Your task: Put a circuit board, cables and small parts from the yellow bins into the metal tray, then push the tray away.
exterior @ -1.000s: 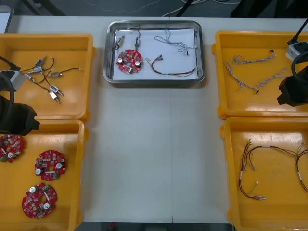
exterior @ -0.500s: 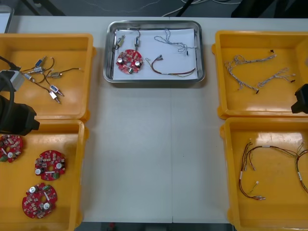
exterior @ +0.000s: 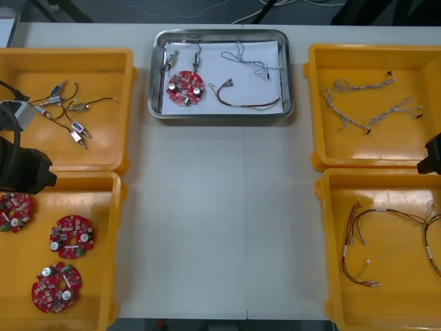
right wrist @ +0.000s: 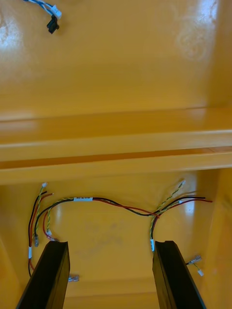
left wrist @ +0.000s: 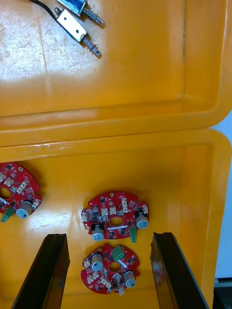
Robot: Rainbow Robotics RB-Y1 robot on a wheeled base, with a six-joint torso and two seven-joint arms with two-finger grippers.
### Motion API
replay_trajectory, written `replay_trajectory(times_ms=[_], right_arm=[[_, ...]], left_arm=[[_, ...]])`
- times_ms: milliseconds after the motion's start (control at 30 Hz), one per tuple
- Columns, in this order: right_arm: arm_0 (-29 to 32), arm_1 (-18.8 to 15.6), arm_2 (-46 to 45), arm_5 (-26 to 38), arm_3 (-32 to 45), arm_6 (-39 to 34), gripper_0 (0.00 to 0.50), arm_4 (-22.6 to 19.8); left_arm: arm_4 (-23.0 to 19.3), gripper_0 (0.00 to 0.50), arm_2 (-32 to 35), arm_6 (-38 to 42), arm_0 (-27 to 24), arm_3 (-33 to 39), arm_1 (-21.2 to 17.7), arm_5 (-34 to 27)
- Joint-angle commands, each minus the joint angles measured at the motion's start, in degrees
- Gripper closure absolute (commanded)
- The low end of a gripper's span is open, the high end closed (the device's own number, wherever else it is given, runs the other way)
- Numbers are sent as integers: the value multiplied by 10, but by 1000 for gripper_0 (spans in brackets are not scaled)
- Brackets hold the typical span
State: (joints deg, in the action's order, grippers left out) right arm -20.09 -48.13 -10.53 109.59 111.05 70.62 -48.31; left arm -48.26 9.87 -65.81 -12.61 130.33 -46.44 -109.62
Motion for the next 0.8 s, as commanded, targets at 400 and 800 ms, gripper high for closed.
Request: replay_trajectory(times_ms=[400, 800], right_arm=[[87, 43, -56, 4, 116, -1, 0, 5], [116, 59, -59, 2, 144, -1, 0, 35]], left_arm=[[-3, 0, 16, -34, 10, 16, -23, -4], [-3, 0, 16, -34, 10, 16, -23, -4]])
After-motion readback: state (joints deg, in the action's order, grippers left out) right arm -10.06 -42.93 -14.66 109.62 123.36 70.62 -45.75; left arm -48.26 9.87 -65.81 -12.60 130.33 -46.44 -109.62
